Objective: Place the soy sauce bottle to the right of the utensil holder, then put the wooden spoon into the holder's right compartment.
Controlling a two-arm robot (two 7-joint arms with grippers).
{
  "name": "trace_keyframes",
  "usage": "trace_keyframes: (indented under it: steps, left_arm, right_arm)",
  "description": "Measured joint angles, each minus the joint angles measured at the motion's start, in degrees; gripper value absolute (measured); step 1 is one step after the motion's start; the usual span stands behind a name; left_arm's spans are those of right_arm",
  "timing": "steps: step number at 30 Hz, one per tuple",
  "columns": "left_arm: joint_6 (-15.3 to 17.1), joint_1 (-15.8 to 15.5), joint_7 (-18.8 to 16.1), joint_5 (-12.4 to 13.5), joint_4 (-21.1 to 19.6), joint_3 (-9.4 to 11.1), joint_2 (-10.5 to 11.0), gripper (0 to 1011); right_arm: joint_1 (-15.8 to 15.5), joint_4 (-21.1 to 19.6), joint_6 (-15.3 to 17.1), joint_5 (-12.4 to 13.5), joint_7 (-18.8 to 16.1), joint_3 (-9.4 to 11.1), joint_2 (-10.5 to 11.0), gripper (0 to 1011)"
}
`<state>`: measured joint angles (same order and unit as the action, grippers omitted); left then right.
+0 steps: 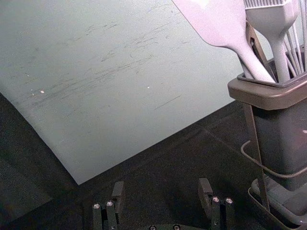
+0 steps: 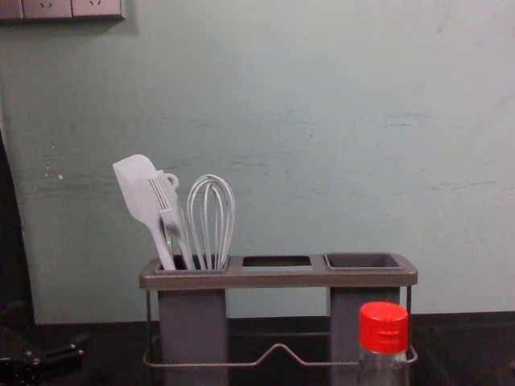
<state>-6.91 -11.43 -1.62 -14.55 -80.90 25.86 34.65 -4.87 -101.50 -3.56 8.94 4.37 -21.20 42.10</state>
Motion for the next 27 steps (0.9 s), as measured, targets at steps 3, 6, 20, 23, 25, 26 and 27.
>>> trace_keyframes:
  steps: [3, 6, 20, 23, 25, 26, 27]
  left_arm:
    - [0.0, 0.0, 0.0, 0.0, 0.0, 0.0, 0.0, 1000]
    - [0.0, 0.0, 0.0, 0.0, 0.0, 0.0, 0.0, 1000]
    - [0.0, 0.0, 0.0, 0.0, 0.0, 0.0, 0.0, 1000]
    - [0.0, 0.0, 0.0, 0.0, 0.0, 0.0, 0.0, 1000]
    - [0.0, 0.0, 0.0, 0.0, 0.0, 0.0, 0.0, 1000]
    - [0.0, 0.0, 0.0, 0.0, 0.0, 0.0, 0.0, 1000]
    - [0.0, 0.0, 0.0, 0.0, 0.0, 0.0, 0.0, 1000]
  right_arm:
    - [-2.0, -2.1, -0.3, -0.2, 0.2, 0.7, 0.6, 1002]
    - [-5.0, -5.5, -0.4, -0.1, 0.3, 1.7, 1.7, 1003]
    - [-11.0, -11.3, -4.8, 6.0, -5.4, 4.1, 1.8, 1002]
    - [-11.0, -11.0, -6.2, 8.4, -7.7, 3.9, 0.8, 1002]
    - [-10.7, -10.7, -6.8, 9.6, -9.1, 3.5, 0.0, 1002]
    - [-10.7, -10.7, -6.8, 9.6, -9.1, 3.5, 0.0, 1002]
    - [-10.4, -10.5, -6.9, 10.1, -10.0, 3.1, -0.7, 1003]
